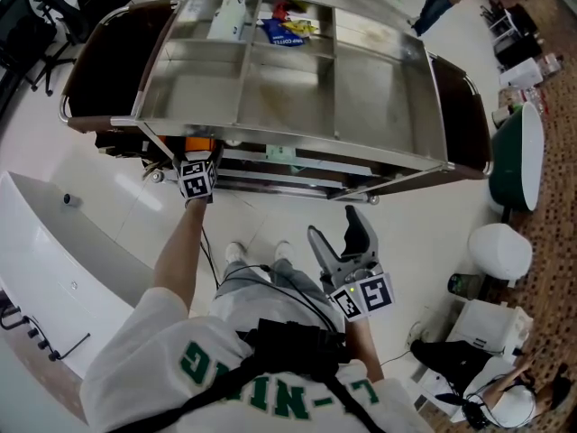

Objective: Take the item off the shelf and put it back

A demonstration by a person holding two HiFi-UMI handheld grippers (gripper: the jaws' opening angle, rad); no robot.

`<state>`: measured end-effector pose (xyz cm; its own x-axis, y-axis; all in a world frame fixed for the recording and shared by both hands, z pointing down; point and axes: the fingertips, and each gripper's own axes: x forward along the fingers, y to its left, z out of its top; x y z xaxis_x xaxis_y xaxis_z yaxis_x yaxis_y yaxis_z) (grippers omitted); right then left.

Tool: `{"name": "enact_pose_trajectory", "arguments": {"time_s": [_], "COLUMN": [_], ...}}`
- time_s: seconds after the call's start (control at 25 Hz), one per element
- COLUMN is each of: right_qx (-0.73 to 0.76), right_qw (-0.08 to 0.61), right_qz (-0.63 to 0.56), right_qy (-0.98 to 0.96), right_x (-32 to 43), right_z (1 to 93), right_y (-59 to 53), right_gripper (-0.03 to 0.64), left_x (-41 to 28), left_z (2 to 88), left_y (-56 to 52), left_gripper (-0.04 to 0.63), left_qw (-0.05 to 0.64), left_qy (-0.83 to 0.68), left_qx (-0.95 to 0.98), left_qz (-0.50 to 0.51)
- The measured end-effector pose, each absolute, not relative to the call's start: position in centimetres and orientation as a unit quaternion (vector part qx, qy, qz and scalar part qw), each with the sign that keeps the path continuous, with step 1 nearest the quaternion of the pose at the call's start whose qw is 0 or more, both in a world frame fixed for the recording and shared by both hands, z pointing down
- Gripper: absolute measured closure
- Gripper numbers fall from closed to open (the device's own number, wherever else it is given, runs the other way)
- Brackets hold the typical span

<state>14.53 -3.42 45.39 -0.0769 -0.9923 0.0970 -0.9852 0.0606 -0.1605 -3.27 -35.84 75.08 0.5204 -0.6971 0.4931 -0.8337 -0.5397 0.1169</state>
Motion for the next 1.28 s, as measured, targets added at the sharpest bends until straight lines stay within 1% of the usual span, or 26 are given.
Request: {"name": "enact_pose_trajectory", "arguments": {"time_s": [0.04,0.08,0.12,0.16,0.44,0.68,0.92,1.28], "right_qx": [-0.679,-0.679,-0.679,-0.679,-0.672,-0.664,-0.652,-0.638], "right_qw": [0.019,0.019,0.019,0.019,0.028,0.046,0.067,0.095], "right_qz": [-0.092,-0.092,-0.092,-0.092,-0.092,-0.092,-0.093,-0.090], "right_qy": [0.728,0.728,0.728,0.728,0.734,0.741,0.749,0.759], "right_x": [14.5,14.5,14.6,14.6,14.4,14.3,14.5,15.5], "right_z": [45.4,45.4,45.4,45.4,45.4,45.1,45.0,44.1], "right_y": [-3.4,-3.4,-3.4,-3.5,-4.0,-4.5,-5.0,-6.0], "right_gripper": [0.239,0.239,0.239,0.239,0.239,0.239,0.239,0.239], "left_x": [-3.3,-3.3,-3.3,-3.3,-3.5,-3.8,-5.3,-8.2], "left_z": [75.1,75.1,75.1,75.0,73.9,71.4,69.2,62.9], "left_y": [-36.0,-36.1,-36.2,-36.2,-34.6,-30.7,-26.8,-20.2], "left_gripper": [0.118,0.163,0.185,0.191,0.205,0.218,0.219,0.219], "left_qw": [0.171,0.170,0.167,0.163,0.162,0.176,0.162,0.146], "left_qy": [-0.448,-0.449,-0.450,-0.451,-0.445,-0.435,-0.433,-0.433], "left_qx": [0.854,0.853,0.851,0.851,0.852,0.857,0.863,0.871], "left_qz": [0.202,0.207,0.212,0.216,0.224,0.211,0.203,0.183]}}
